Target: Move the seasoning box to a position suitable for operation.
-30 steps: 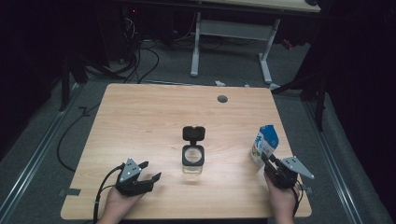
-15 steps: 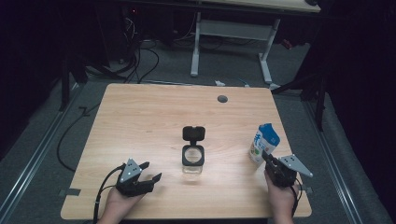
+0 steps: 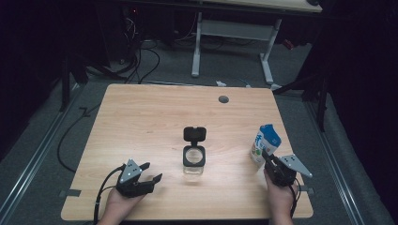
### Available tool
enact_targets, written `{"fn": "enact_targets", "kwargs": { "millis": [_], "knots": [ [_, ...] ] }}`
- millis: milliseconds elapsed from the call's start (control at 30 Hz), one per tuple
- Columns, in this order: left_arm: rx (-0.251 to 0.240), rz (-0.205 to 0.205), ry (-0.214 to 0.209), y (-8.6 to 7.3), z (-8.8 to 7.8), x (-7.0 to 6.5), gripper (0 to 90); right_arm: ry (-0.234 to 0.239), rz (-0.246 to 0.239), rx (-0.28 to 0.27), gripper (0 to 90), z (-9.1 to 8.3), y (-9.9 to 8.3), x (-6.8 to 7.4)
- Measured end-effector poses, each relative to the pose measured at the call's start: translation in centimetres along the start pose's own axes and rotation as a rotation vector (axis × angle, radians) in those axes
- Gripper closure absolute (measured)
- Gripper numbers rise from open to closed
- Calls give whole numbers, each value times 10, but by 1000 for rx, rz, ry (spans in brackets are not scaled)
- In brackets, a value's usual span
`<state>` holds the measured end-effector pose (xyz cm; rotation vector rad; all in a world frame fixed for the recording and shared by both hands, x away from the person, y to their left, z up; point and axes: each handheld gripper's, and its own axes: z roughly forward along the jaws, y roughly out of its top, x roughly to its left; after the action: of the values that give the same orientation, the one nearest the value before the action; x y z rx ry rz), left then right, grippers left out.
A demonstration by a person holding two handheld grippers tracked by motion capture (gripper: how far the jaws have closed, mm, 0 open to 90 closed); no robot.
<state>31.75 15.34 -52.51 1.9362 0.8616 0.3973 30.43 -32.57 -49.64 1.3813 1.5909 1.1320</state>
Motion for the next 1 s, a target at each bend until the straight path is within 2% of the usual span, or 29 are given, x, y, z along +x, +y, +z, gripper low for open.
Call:
{"fn": "enact_targets", "kwargs": {
  "millis": [167,367,500,800,1000],
  "knots": [
    [3,15,-7,0,1,-3,332,1,-12,12,864,0,2,0],
    [-4,8,-36,0,1,-4,341,12,-36,23,880,0,3,-1],
    [-13,-1,-31,2,-1,-2,342,23,-42,32,885,0,5,-1],
    [-22,-2,-29,2,-2,-3,345,99,-74,47,890,-11,11,8],
    [-27,-4,-35,2,-2,-3,352,157,-96,89,891,-20,17,13]
  ]
}}
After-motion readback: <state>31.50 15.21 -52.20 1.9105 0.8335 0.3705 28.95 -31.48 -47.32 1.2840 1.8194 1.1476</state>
